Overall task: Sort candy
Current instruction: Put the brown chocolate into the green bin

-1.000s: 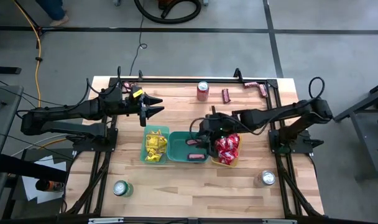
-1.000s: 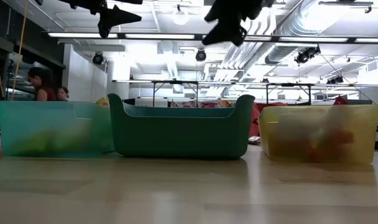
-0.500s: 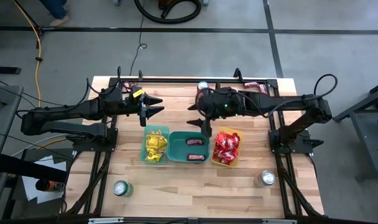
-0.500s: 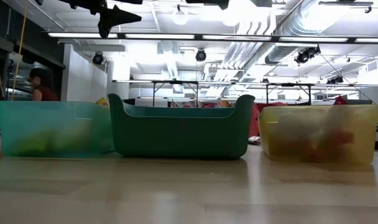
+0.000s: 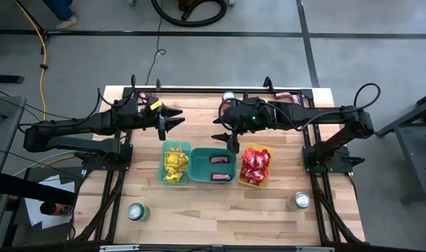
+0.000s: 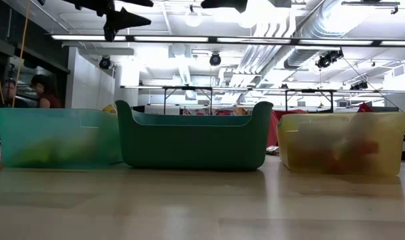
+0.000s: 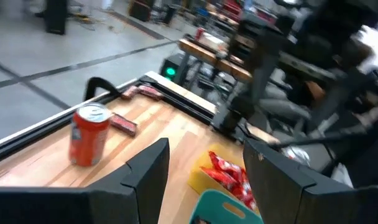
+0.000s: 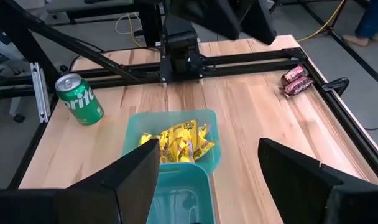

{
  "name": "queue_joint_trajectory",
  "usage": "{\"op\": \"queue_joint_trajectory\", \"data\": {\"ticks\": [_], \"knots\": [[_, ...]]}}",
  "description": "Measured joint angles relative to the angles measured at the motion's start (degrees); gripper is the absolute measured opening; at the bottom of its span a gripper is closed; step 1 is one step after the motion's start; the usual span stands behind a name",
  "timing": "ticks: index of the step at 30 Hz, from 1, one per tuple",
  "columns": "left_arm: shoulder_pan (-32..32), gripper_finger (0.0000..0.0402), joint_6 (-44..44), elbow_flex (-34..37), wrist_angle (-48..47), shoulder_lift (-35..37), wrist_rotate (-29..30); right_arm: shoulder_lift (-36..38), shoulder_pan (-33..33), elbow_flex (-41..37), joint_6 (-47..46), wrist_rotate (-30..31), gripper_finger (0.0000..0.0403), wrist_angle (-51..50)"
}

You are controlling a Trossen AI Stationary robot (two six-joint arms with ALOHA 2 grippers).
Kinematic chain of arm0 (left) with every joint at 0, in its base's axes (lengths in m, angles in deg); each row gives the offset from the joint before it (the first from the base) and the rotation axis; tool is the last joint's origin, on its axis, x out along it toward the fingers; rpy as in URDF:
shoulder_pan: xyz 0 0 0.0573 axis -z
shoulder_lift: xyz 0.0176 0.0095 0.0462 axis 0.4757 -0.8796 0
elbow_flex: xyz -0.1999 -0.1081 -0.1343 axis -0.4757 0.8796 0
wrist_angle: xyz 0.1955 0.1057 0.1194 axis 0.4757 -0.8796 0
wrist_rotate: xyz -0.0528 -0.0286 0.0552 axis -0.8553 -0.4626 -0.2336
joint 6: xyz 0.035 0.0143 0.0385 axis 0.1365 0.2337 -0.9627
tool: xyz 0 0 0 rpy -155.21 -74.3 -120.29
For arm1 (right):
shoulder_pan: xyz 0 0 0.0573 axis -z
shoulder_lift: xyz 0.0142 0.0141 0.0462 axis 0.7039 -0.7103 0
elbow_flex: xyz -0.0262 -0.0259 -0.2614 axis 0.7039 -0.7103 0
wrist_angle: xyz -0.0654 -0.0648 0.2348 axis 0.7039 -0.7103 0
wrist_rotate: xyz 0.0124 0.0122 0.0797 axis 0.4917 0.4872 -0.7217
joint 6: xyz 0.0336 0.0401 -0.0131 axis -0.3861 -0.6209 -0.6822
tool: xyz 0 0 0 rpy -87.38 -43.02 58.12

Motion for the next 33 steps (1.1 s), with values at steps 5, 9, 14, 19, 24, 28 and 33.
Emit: {"op": "queue_joint_trajectory", "data": {"ticks": [5, 9, 14, 19, 24, 28, 33], "knots": [[-1.35, 0.0188, 6.90, -4.01, -8.44, -3.16, 10.63, -0.02, 0.00, 0.00, 0.00, 0.00, 0.0268, -1.40], [-6.58, 0.0183, 6.57, -12.76, -25.48, -10.91, 15.14, -0.02, 0.49, 0.00, -0.72, -0.03, 0.0268, -2.07], [-15.61, 0.0181, 4.64, -15.10, -37.79, -21.13, 19.05, -0.02, 1.32, 0.00, -2.11, -0.03, 0.0268, -3.96], [-23.45, 0.0182, 17.00, -7.19, -39.07, -26.02, 22.06, -0.02, 1.53, 0.00, -3.02, -0.02, 0.0268, -5.67], [-28.33, 0.0181, 30.14, 4.91, -26.35, -26.32, 22.61, -0.02, 1.51, 0.00, -3.66, -0.04, 0.0268, -6.27], [-31.54, 0.0181, 30.69, 9.79, -13.38, -27.03, 22.45, -0.02, 1.51, 0.00, -3.65, -0.03, 0.0268, -6.62], [-36.64, 0.0181, 30.70, 9.97, -9.53, -32.01, 20.07, -0.02, 1.51, 0.00, -3.67, -0.02, 0.0268, -6.62]]}}
